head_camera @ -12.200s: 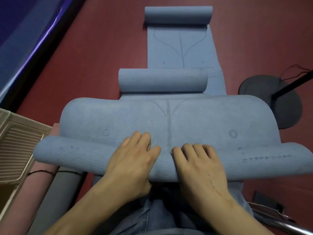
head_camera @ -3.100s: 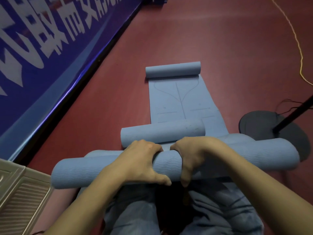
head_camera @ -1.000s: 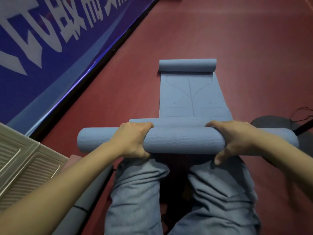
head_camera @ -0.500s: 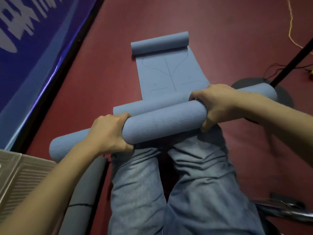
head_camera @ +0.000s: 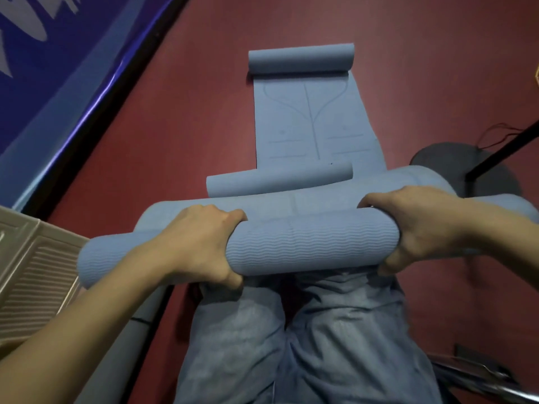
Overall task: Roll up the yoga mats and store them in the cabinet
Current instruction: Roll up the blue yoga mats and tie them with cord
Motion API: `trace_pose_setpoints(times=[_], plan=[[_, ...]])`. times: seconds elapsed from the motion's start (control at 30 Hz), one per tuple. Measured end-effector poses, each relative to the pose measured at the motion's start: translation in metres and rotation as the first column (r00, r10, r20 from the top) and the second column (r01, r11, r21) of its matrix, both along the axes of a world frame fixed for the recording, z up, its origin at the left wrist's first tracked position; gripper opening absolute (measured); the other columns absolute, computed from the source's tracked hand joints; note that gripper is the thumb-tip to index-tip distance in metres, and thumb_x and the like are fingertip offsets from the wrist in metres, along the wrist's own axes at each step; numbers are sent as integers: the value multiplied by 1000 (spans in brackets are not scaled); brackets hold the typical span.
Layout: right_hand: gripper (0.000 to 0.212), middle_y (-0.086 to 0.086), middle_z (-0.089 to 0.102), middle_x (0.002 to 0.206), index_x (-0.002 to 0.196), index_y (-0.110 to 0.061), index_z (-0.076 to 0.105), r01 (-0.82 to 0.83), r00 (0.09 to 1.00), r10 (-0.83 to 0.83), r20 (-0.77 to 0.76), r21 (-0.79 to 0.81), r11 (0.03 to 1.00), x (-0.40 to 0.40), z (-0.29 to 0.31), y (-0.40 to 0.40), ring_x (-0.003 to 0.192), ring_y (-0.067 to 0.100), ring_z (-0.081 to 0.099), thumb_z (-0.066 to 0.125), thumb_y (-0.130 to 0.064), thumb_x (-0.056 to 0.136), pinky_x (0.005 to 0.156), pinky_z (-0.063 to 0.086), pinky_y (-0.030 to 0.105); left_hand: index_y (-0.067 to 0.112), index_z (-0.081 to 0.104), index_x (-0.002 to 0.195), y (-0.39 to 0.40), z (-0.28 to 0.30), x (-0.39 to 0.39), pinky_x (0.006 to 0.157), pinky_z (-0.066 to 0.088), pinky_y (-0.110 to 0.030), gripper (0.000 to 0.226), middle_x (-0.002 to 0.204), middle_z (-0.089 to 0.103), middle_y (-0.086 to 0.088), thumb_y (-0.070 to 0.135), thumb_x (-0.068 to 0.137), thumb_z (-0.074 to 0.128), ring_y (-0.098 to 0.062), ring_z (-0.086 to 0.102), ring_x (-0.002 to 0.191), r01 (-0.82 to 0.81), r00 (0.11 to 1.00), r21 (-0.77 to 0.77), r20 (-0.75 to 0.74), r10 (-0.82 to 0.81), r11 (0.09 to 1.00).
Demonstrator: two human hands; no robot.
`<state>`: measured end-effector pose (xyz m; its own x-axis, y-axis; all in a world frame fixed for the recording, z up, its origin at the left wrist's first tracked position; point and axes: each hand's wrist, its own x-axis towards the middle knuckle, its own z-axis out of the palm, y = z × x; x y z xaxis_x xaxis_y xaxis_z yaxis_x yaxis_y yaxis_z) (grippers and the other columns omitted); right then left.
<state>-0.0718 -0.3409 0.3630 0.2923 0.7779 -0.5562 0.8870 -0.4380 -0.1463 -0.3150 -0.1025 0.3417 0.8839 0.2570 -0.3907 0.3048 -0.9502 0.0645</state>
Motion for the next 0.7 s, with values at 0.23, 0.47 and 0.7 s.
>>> trace_pose_setpoints(times=[0.23, 0.47, 0.7], plan=[[84, -13, 60, 102, 121, -36, 37, -159, 961, 131, 242, 99, 982, -16, -5, -9, 84, 15, 60, 69, -69, 51, 69, 41, 32, 38, 51, 113, -1, -3, 1, 69, 47, -31, 78, 94, 67, 15, 72, 46, 69, -12, 65, 84, 5, 1000, -8, 25, -5, 1000], [91, -15, 51, 83, 115, -40, 41, -86, 995, 91, 40, -115, 990, 14, 6, 32, 72, 1, 50, 90, -56, 40, 60, 43, 28, 29, 55, 117, -3, -18, 0, 75, 50, -33, 83, 106, 46, 14, 63, 44, 74, -13, 50, 94, 50, 957, -97, 288, -20, 994], [82, -21, 61, 105, 112, -40, 53, -10, 960, -61, -274, -252, 968, 43, 4, 55, 98, 0, 59, 102, -37, 46, 81, 54, 26, 20, 51, 115, -11, -11, 16, 75, 55, -40, 80, 103, 65, 3, 73, 57, 66, -26, 67, 90, 101, 975, 131, 185, -125, 986]])
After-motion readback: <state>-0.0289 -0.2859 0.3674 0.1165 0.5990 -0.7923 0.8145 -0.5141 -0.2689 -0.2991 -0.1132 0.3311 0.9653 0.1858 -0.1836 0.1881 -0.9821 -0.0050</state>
